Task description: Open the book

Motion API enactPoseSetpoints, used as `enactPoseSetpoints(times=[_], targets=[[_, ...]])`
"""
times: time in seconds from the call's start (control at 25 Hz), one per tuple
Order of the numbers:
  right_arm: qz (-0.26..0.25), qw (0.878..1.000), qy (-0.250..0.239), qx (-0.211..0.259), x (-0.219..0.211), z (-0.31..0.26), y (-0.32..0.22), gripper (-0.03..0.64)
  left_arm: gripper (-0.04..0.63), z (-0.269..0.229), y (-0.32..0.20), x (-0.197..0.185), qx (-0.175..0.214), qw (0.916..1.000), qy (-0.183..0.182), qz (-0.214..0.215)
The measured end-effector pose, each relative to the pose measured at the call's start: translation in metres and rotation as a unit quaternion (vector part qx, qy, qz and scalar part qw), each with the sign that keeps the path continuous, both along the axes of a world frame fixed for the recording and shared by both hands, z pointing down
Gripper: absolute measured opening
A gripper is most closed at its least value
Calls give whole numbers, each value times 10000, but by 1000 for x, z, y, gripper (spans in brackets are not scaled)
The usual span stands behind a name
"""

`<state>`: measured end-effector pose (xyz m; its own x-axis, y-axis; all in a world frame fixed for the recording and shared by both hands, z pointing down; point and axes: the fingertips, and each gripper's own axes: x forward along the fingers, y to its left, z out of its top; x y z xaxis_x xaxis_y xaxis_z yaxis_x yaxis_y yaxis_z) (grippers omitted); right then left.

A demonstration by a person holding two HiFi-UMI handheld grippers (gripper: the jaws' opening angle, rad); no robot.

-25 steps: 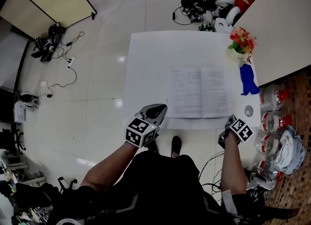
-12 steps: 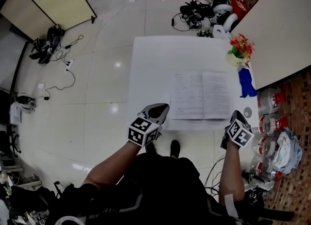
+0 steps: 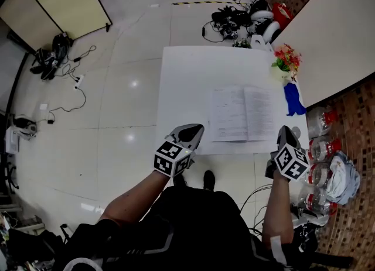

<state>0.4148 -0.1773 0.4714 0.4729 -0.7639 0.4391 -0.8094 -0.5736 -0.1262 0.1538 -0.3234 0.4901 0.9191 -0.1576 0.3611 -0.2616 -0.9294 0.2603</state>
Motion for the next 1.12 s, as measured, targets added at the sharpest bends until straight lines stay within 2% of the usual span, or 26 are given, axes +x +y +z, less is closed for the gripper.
enactPoseSetpoints(times=[0.12, 0.28, 0.44, 0.56, 0.68, 0.88, 1.04, 1.12], targets=[[-303, 9993, 194, 85, -24, -16, -10, 2, -5, -12, -2, -9, 24, 9998, 190, -34], [-456, 9982, 366, 128, -45, -32, -9, 2, -5, -25, -7, -19, 133, 9986, 489, -154], [-574, 9972, 360, 302, -67, -46, 3, 2, -5, -31, 0, -24, 450, 9969, 646, 59], [-750, 9958, 348, 403, -80, -55, 10, 0, -5, -35, 11, -21, 291, 9967, 729, 221], [-1019, 9929, 431, 438, -84, -67, 21, 0, -5, -53, 27, -19, 286, 9961, 833, 109], [-1529, 9842, 549, 699, -81, -82, 57, 0, -5, -79, 74, -14, 427, 9938, 973, -327], [-2261, 9690, 518, 854, -88, -95, 91, 0, -5, -99, 103, -24, 701, 9841, 955, -1323], [-2651, 9588, 398, 944, -94, -101, 109, 0, -5, -112, 135, -26, 746, 9803, 982, -1544]])
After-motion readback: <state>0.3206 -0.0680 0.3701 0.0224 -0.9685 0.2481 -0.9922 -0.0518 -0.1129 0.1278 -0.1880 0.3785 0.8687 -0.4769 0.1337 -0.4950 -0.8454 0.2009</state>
